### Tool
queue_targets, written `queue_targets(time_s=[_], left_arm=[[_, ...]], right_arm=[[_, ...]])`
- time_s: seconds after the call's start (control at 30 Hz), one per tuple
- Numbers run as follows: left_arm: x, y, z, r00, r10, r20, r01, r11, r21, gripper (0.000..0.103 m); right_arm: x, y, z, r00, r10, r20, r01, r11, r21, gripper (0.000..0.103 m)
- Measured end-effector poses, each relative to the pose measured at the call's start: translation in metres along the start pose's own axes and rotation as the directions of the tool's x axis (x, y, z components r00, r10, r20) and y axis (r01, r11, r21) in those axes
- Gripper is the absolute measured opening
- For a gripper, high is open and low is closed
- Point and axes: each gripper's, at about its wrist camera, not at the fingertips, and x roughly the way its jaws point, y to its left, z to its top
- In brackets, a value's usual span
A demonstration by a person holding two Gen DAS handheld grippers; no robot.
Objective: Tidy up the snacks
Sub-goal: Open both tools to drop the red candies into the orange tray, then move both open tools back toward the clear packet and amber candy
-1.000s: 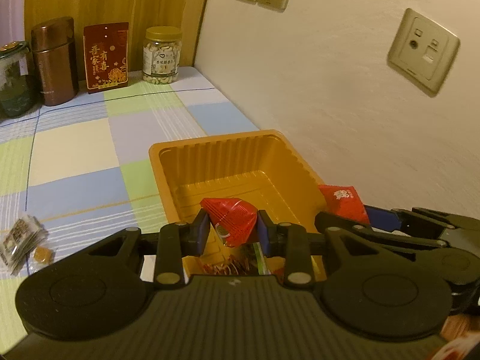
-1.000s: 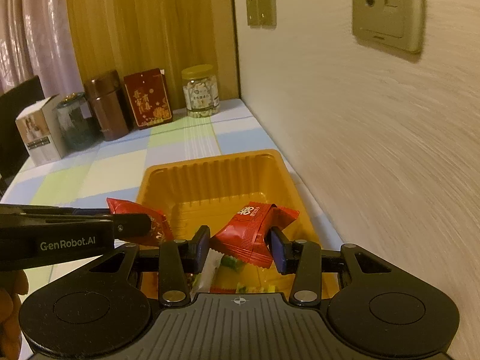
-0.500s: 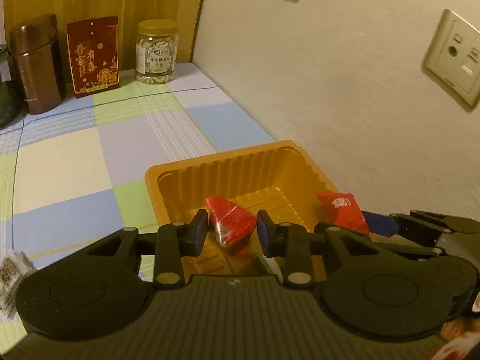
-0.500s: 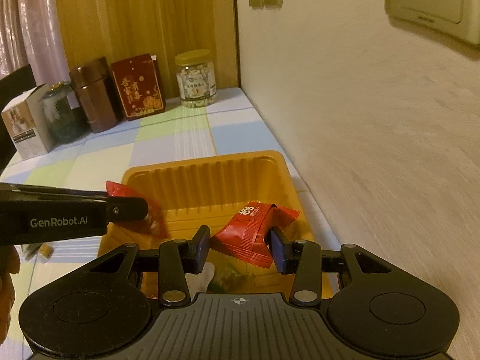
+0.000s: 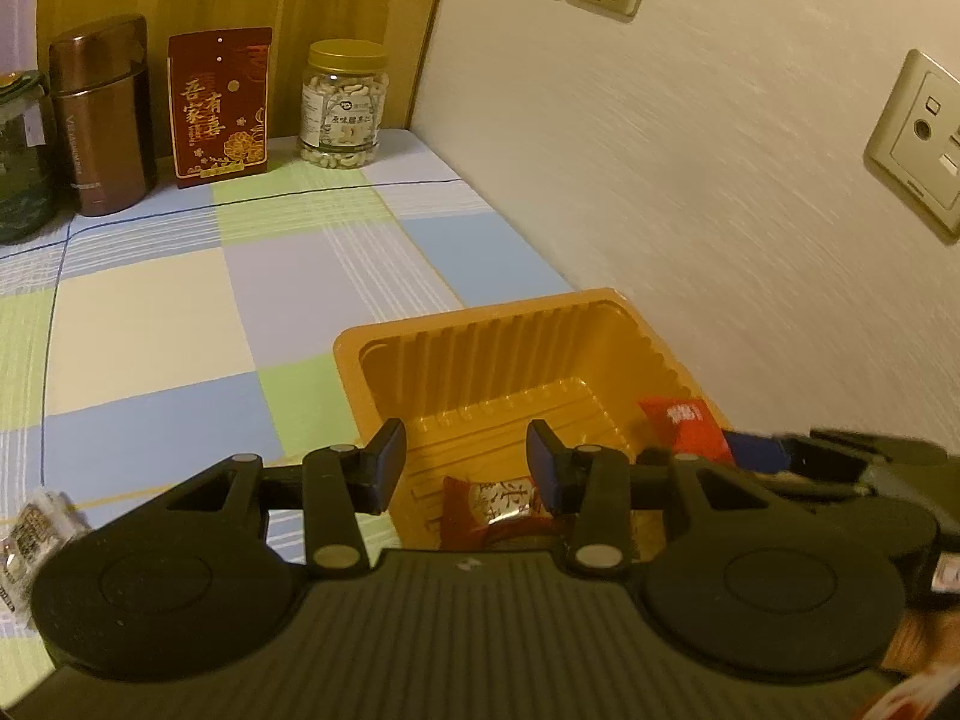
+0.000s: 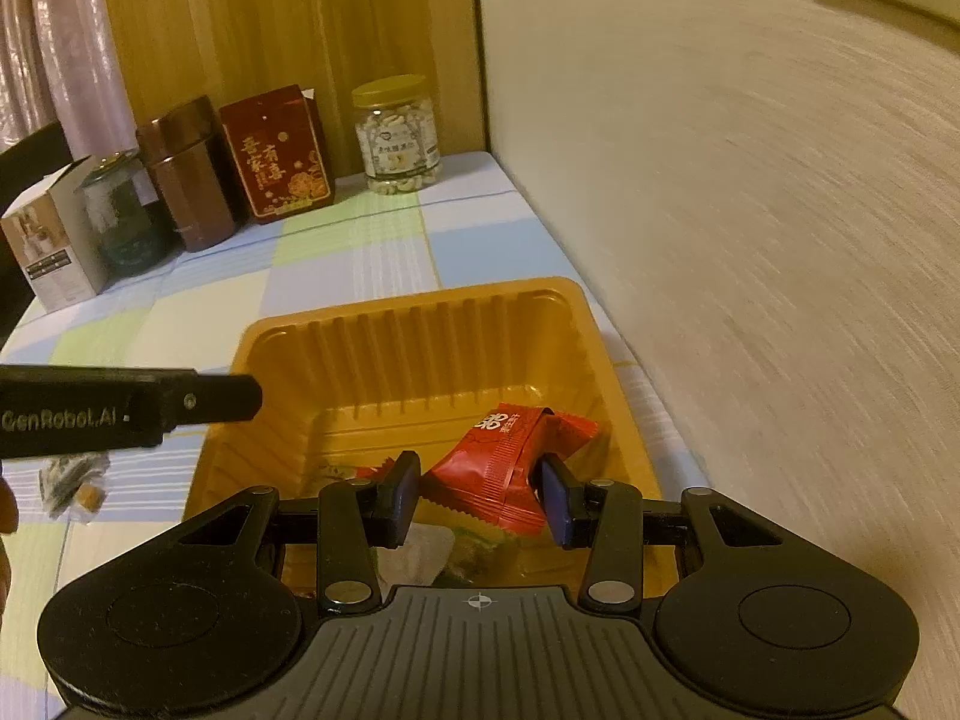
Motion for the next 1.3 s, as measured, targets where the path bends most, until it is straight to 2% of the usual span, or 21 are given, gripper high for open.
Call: queue_targets(time_s=[0.53,0.57,0.6,0.67,1.0,1.3], left_arm=[[-0.008,0.005,-0.002,1.0,0.018,0.005,-0.018,1.0,0.004,0.04],[-0.009,0.005,-0.002,1.0,0.019,0.005,-0.019,1.0,0.005,0.04],[-0.009,0.006,-0.003,1.0,0.02,0.005,-0.02,1.0,0.006,0.04],[-0.01,0.008,-0.004,1.0,0.025,0.005,-0.025,1.0,0.005,0.042],[-0.026,0.013,-0.015,0.999,0.043,0.005,-0.043,0.999,-0.015,0.048],[-0.066,0.007,-0.027,0.998,0.056,0.019,-0.056,0.998,-0.028,0.05]], right_arm=[[0.013,0.008,0.023,0.999,0.043,0.019,-0.043,0.999,0.018,0.043],[0.016,0.005,0.024,0.998,0.062,0.007,-0.063,0.997,0.042,0.047],[0.017,0.003,0.025,0.998,0.065,0.002,-0.065,0.996,0.063,0.06],[0.015,-0.002,0.025,0.998,0.064,0.016,-0.065,0.994,0.091,0.075],[-0.003,-0.018,0.008,0.999,0.035,-0.002,-0.035,0.992,0.123,0.075],[-0.055,-0.006,-0.008,1.0,0.024,0.02,-0.027,0.986,0.166,0.075]])
